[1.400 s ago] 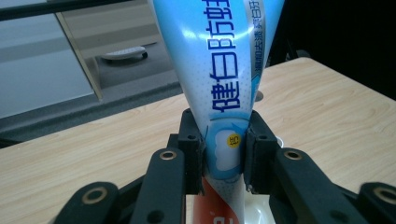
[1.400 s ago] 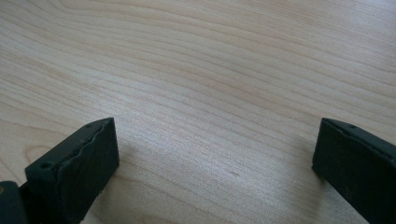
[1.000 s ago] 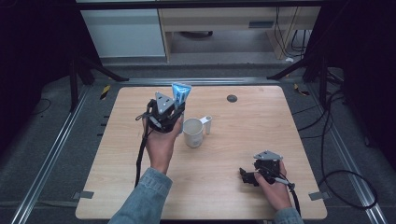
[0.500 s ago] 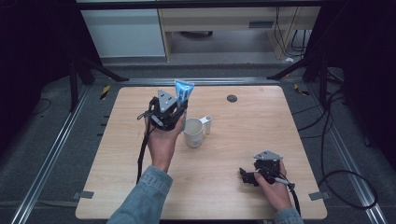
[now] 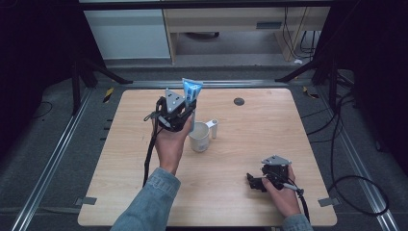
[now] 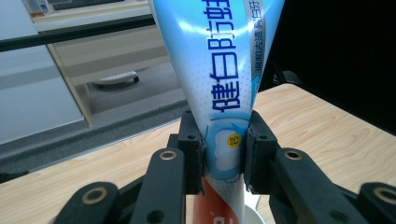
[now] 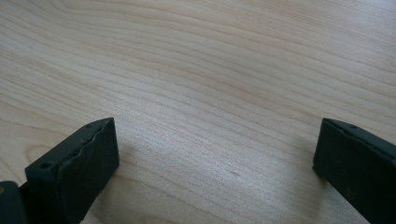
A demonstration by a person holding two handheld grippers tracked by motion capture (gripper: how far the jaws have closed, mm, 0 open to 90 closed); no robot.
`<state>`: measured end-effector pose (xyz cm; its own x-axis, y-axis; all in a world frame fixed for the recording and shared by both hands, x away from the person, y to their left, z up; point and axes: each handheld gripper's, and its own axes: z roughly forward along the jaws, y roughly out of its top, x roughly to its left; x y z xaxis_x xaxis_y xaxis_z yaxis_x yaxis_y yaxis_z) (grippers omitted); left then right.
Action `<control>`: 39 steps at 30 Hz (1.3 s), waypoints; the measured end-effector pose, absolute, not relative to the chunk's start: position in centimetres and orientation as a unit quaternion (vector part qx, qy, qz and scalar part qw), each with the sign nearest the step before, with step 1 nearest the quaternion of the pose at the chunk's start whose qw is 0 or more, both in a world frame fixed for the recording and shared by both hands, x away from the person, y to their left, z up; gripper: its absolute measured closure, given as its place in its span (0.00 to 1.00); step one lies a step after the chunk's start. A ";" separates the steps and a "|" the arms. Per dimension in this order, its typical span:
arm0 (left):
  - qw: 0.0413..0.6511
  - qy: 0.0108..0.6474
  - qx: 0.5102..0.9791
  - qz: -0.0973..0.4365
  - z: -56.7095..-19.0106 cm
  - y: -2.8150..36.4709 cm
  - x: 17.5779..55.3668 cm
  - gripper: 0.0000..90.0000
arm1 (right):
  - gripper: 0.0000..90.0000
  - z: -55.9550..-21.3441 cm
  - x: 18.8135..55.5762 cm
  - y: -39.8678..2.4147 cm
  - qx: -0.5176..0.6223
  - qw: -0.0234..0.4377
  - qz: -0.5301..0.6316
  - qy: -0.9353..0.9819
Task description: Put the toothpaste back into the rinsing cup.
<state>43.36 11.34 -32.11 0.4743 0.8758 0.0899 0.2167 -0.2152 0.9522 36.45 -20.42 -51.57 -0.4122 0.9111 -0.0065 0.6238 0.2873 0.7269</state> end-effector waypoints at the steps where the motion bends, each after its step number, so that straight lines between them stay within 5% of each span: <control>1: 0.492 0.386 0.705 0.335 -32.0 11.1 43.4 0.80 | 0.00 -51.6 36.5 -20.4 0.496 0.217 0.331 0.773; 39: 0.510 0.393 0.694 0.322 -36.9 9.6 45.6 0.80 | 0.00 -51.6 36.4 -20.4 0.497 0.217 0.330 0.773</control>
<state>45.61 9.60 -36.86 0.4845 0.8736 0.0461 0.2177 -0.1714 0.9609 36.45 -20.42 -51.55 -0.4122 0.9110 -0.0075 0.6238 0.2882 0.7265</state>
